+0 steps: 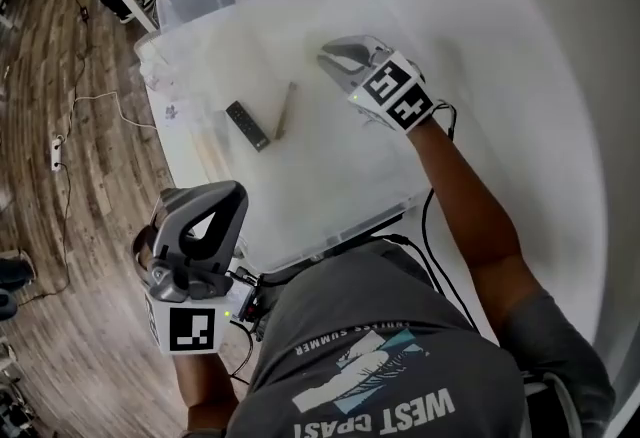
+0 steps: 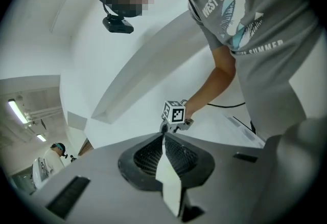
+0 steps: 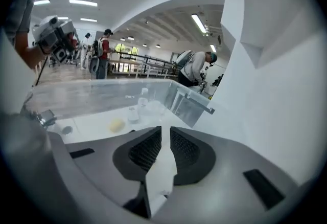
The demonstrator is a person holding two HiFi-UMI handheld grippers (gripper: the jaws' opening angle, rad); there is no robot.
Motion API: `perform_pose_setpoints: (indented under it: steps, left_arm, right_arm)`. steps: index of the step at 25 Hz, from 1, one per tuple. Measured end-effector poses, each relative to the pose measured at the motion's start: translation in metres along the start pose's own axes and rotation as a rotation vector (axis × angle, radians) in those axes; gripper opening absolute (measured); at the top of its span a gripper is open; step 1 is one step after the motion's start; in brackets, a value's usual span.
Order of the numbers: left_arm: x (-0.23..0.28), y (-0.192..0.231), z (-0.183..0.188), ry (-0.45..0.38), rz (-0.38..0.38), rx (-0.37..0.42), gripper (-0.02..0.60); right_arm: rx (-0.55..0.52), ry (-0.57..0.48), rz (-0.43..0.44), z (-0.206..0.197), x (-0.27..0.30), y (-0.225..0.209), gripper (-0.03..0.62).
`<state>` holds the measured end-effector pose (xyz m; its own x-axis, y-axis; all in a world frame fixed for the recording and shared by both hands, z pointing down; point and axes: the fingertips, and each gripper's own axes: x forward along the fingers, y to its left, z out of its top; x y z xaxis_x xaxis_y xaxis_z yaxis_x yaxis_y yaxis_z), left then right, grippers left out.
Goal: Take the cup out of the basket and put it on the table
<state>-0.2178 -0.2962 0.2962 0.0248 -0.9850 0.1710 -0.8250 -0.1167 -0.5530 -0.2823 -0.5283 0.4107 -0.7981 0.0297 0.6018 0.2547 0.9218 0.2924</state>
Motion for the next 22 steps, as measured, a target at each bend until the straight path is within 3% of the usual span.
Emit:
perform_pose_setpoints:
  steps: [9,18,22]
  left_arm:
    - [-0.032,0.000,-0.036,0.126,0.026,-0.108,0.026]
    - [-0.036,-0.001,-0.056,0.221,0.048,-0.145,0.026]
    - [-0.035,0.002,-0.057,0.228,0.051,-0.145,0.026]
  right_arm:
    - [-0.023,0.320,0.091,-0.090,0.116,-0.024,0.107]
    - [-0.211,0.589,0.151,-0.167,0.175,-0.041,0.107]
    - [-0.242,0.607,0.168,-0.178,0.179,-0.033,0.033]
